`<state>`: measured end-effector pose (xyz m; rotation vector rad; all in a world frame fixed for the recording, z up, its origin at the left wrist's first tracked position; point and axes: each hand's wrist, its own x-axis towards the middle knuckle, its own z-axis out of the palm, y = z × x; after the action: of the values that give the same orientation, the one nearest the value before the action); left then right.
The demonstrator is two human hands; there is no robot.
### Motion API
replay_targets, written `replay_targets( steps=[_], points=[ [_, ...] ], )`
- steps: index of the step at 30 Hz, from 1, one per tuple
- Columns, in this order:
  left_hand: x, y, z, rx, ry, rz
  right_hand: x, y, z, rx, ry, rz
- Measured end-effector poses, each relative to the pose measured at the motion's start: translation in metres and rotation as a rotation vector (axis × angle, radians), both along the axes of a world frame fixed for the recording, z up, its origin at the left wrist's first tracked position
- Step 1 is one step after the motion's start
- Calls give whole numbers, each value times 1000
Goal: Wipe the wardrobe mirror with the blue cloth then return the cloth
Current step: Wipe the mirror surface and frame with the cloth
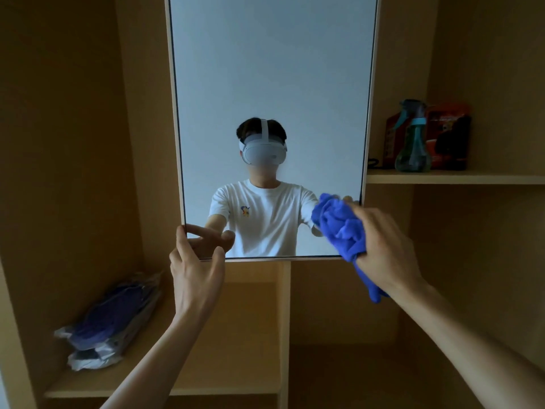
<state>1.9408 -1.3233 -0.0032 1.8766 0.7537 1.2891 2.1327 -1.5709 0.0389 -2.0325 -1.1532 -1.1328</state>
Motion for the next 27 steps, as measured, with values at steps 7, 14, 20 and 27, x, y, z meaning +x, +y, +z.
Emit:
replay_targets(
  steps=[7,14,20,27],
  points=[
    [0,2,1,2,-5,0,2,-1,6,252,166,-10],
    [1,6,-1,12,-25,25,-5,15,-5,337,251,-17],
    [2,7,-2,27,-35,42,-11,25,-5,455,83,22],
    [1,8,-1,38,-40,39,-7,34,-16,439,119,-63]
  ],
)
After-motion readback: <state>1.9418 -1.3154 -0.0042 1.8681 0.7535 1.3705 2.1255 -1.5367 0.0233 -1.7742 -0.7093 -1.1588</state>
